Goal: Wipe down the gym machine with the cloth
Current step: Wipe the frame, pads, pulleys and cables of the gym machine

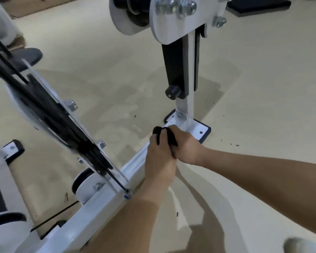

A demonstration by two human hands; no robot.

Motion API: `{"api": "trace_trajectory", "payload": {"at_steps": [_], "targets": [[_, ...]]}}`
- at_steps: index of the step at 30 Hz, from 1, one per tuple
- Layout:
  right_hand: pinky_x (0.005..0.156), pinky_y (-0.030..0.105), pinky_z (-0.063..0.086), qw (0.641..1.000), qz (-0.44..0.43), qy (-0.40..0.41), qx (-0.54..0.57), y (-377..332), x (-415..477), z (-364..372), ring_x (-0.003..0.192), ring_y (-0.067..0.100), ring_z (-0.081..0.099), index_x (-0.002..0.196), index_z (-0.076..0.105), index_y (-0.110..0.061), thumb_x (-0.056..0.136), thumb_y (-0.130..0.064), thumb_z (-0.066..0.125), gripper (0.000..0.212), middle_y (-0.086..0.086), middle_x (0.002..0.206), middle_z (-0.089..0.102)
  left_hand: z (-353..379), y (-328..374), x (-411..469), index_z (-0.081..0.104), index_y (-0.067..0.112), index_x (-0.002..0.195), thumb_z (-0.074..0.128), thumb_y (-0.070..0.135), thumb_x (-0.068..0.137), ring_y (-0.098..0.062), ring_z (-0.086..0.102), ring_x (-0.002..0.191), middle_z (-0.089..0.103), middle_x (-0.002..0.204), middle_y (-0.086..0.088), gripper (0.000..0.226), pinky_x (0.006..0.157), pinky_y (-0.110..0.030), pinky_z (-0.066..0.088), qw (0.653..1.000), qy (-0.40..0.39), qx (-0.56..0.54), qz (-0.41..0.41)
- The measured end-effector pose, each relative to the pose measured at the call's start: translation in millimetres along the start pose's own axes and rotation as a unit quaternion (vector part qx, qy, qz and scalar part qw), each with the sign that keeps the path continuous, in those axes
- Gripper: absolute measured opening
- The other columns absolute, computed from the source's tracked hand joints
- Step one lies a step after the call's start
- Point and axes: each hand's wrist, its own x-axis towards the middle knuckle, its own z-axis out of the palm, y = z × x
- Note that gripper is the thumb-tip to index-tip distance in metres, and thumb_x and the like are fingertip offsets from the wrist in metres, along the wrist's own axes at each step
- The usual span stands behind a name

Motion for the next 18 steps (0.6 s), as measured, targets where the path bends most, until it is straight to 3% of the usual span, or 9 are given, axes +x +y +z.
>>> {"api": "trace_trajectory", "payload": {"at_steps": [2,5,7,11,14,16,18], "targets": [[0.075,0.036,0.047,0.999,-0.042,-0.021,-0.026,17.9,7.8,6.7,0.083,0.029,0.058,0.125,0.047,-0.007,0.089,-0.004,0.054,0.037,0.014,0.100,0.062,-4.4,-11.5,12.6,0.050,0.018,0.126,0.052,0.014,0.086,-0.021,0.050,0.083,0.049,0.108,-0.004,0.040,0.064,-0.027,0.036,0.998,0.002,0.059,-0.023],[0.091,0.033,0.044,0.978,-0.154,-0.077,-0.121,47.9,19.9,11.6,0.110,0.022,0.052,0.134,0.050,-0.009,0.087,0.001,0.054,0.048,0.009,0.125,0.056,-10.1,-27.9,17.0,0.056,0.017,0.116,0.055,0.018,0.084,-0.019,0.039,0.085,0.040,0.094,0.001,0.032,0.063,-0.025,0.029,0.978,-0.017,0.206,0.005],[0.080,0.034,0.047,0.963,-0.215,-0.078,-0.143,62.4,29.2,9.4,0.106,0.013,0.050,0.133,0.052,-0.014,0.085,0.003,0.051,0.051,-0.001,0.119,0.056,-5.6,-29.7,15.9,0.048,0.020,0.127,0.055,0.017,0.085,-0.020,0.040,0.096,0.043,0.105,0.001,0.043,0.066,-0.026,0.033,0.955,-0.035,0.293,0.017],[0.075,0.033,0.054,0.919,-0.325,0.035,-0.219,90.0,42.9,-0.1,0.110,0.022,0.064,0.119,0.067,-0.007,0.083,-0.005,0.055,0.039,0.000,0.123,0.067,22.6,-16.8,29.8,0.030,0.018,0.143,0.054,0.012,0.088,-0.022,0.043,0.111,0.041,0.127,-0.001,0.060,0.079,-0.028,0.046,0.938,-0.044,0.343,0.006],[0.064,0.032,0.053,0.932,-0.298,0.079,-0.190,102.5,47.0,-4.6,0.097,0.022,0.066,0.114,0.070,-0.010,0.081,-0.009,0.056,0.036,-0.005,0.113,0.071,45.2,-4.1,58.4,0.033,0.015,0.141,0.058,0.013,0.087,-0.022,0.042,0.114,0.039,0.130,-0.001,0.059,0.086,-0.027,0.046,0.949,-0.039,0.312,0.000],[0.061,0.033,0.052,0.968,-0.222,0.082,-0.086,113.2,43.4,-11.0,0.092,0.024,0.063,0.105,0.070,-0.014,0.077,-0.010,0.046,0.037,-0.006,0.098,0.072,56.5,7.7,81.9,0.041,0.016,0.134,0.055,0.012,0.086,-0.022,0.048,0.109,0.043,0.123,-0.001,0.050,0.082,-0.025,0.043,0.971,-0.019,0.238,-0.001],[0.061,0.029,0.047,0.990,-0.101,0.089,0.043,128.8,38.1,-18.4,0.082,0.019,0.060,0.086,0.065,-0.022,0.073,-0.007,0.050,0.025,-0.009,0.080,0.066,63.5,19.1,104.6,0.048,0.017,0.129,0.057,0.007,0.082,-0.020,0.053,0.098,0.048,0.119,-0.001,0.048,0.076,-0.018,0.037,0.988,0.038,0.138,-0.050]]}}
